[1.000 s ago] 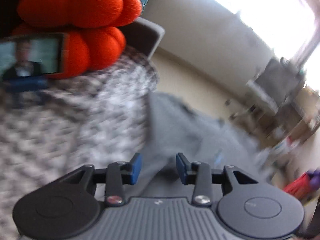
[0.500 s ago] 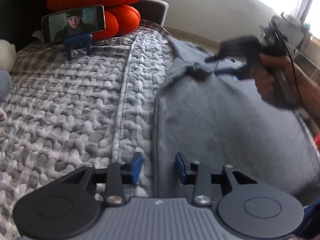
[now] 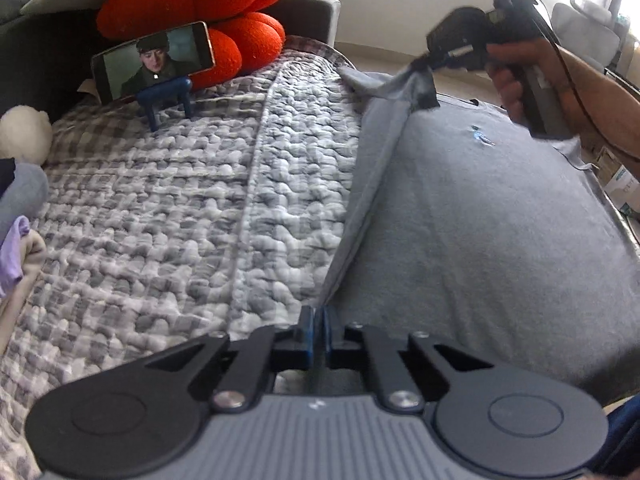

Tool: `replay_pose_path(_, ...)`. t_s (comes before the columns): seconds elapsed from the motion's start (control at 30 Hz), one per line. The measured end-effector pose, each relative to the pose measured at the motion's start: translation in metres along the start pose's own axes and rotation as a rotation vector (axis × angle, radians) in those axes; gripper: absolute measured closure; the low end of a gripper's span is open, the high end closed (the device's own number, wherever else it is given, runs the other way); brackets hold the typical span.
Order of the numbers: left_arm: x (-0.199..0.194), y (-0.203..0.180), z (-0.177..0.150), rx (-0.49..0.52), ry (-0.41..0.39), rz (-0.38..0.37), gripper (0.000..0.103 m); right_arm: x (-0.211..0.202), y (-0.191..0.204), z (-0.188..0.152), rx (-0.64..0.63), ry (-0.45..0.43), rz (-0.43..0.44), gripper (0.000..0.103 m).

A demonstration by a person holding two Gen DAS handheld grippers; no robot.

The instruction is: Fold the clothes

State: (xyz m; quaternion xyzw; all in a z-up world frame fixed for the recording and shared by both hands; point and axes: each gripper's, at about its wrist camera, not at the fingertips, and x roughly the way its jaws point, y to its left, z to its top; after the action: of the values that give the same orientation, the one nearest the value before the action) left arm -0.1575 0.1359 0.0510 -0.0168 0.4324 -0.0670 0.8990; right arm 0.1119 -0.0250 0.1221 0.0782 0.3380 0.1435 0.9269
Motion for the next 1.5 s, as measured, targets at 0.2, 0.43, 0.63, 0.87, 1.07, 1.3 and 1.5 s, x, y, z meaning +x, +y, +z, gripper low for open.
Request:
replay_pose_path(0.2,0.001,-0.017,0.0,-0.012,0.054,-0.044,0.099,-0.003,0.014,0.013,-0.147,-0.023,-0.024,0.096)
replay_pose_path(0.43,0.003,-0.043,0.006,-0.045,0.143,-0.09,0.099,-0.004,0.019,0.022,-0.266,-0.052,-0.059,0.096)
replay_pose_path(0.63,0.023,-0.073,0.006,-0.061,0.24,-0.188,0.099,0.009,0.006,0.021,-0.311,-0.024,-0.115,0.096)
replay_pose_path(0.87,0.018,-0.065,0.008,-0.165,0.239,-0.361,0.096,0.032,-0.026,0.0,-0.22,0.061,-0.11,0.095)
replay_pose_path(1.07,0.007,-0.025,-0.004,-0.183,0.165,-0.204,0.076,0.04,-0.051,-0.016,-0.11,0.078,-0.074,0.094)
replay_pose_path(1.3,-0.001,-0.034,-0.02,-0.046,0.088,-0.139,0.048,0.025,-0.047,-0.013,-0.118,0.031,-0.065,0.093)
replay_pose_path(1.5,-0.003,-0.028,-0.022,0.002,0.055,-0.12,0.047,0.028,-0.057,-0.019,-0.071,0.09,-0.218,0.082)
